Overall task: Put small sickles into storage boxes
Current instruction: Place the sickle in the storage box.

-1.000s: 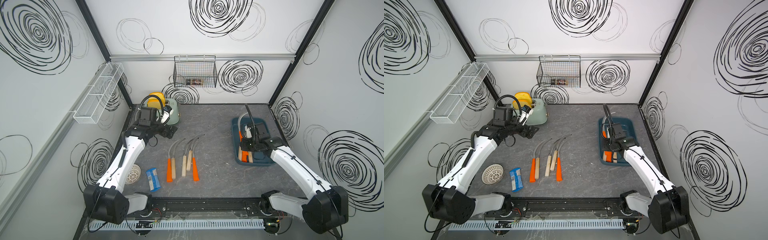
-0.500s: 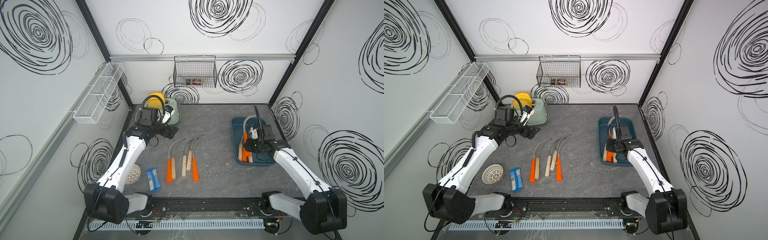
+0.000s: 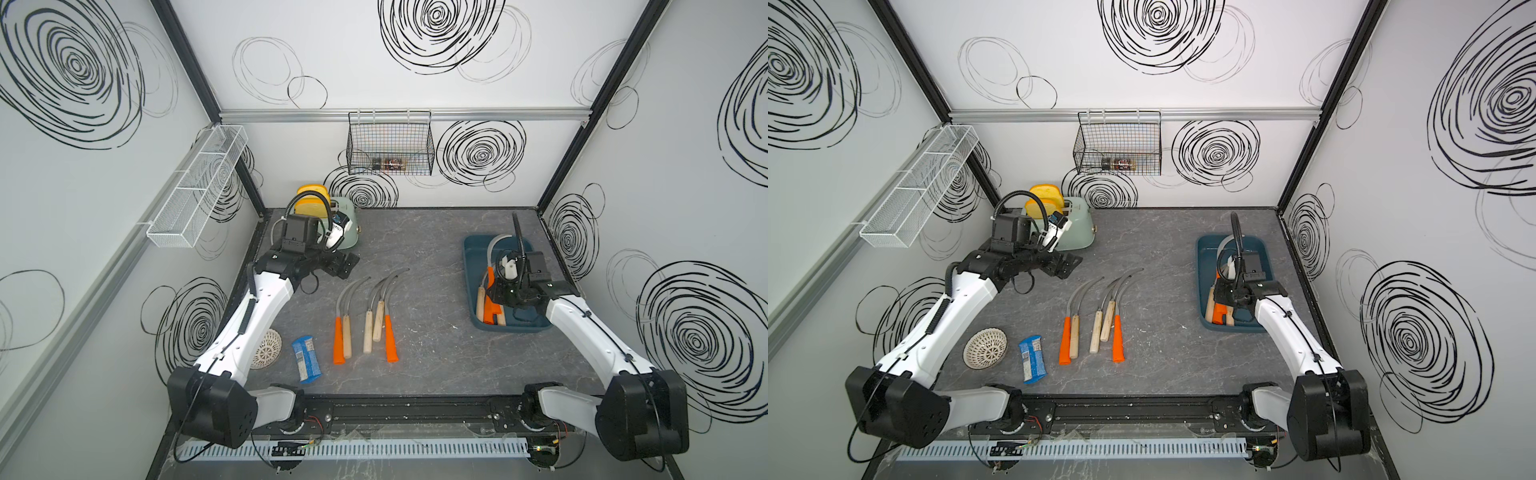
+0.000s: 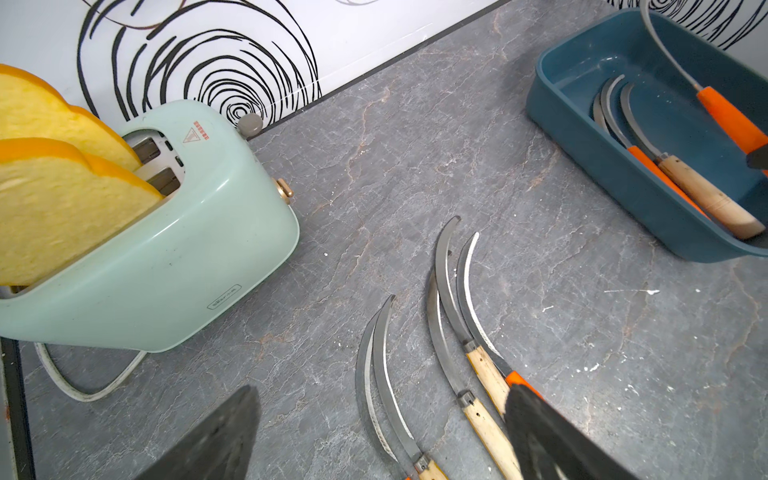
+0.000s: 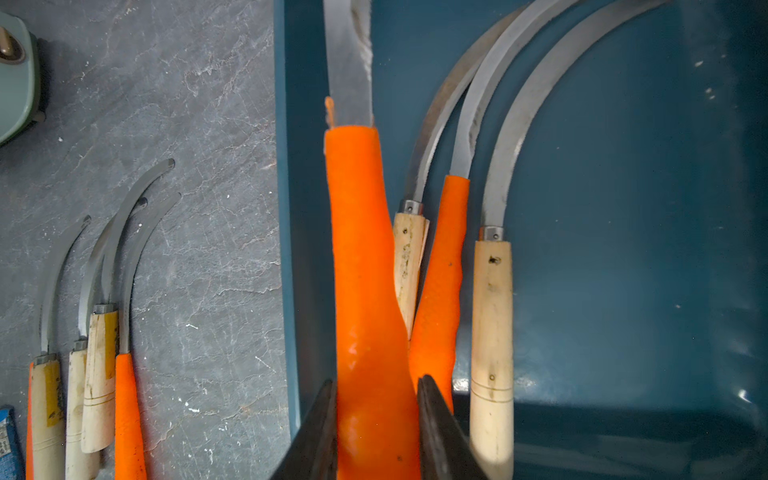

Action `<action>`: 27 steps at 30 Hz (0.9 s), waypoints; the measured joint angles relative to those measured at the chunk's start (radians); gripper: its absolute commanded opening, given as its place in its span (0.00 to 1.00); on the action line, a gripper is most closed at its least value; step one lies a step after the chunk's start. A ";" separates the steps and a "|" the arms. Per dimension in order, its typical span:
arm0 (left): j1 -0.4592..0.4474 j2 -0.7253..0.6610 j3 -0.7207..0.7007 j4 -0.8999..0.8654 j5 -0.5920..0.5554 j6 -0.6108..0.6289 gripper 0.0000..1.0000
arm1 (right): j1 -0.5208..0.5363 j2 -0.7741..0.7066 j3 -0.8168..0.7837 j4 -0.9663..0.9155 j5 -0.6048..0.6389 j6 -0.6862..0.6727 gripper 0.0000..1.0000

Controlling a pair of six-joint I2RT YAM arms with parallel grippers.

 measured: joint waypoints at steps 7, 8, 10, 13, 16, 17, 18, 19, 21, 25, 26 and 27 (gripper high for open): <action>-0.010 0.000 0.000 0.000 0.000 0.000 0.96 | -0.005 0.038 0.000 0.016 -0.008 0.002 0.00; -0.010 0.000 0.000 0.000 0.000 0.000 0.96 | -0.005 0.043 0.000 0.021 -0.009 0.002 0.00; -0.011 0.000 0.000 0.000 0.000 0.000 0.96 | -0.006 0.058 0.000 0.029 -0.013 0.002 0.00; -0.011 0.000 0.000 0.000 0.000 0.000 0.96 | -0.008 0.081 0.000 0.040 -0.020 0.002 0.00; -0.014 0.000 -0.001 0.000 0.000 0.000 0.96 | -0.009 0.098 0.000 0.047 -0.023 0.002 0.00; -0.014 0.000 -0.001 0.000 0.000 0.000 0.96 | -0.010 0.102 -0.001 0.048 -0.024 0.002 0.00; -0.016 0.000 -0.001 0.000 0.000 0.000 0.96 | -0.010 0.106 -0.002 0.050 -0.024 0.002 0.00; -0.016 0.000 -0.002 0.000 0.000 0.000 0.96 | -0.010 0.109 -0.004 0.054 -0.025 0.002 0.00; -0.016 0.000 -0.003 0.000 0.000 0.000 0.96 | -0.010 0.117 -0.006 0.058 -0.026 0.002 0.00; -0.018 0.000 -0.003 0.000 0.000 0.000 0.96 | -0.010 0.142 -0.016 0.077 -0.029 0.002 0.00; -0.018 0.000 -0.003 0.000 0.000 0.000 0.96 | -0.011 0.149 -0.019 0.080 -0.030 0.002 0.00; -0.019 0.000 -0.003 0.001 0.000 0.000 0.96 | -0.011 0.156 -0.023 0.085 -0.031 0.002 0.00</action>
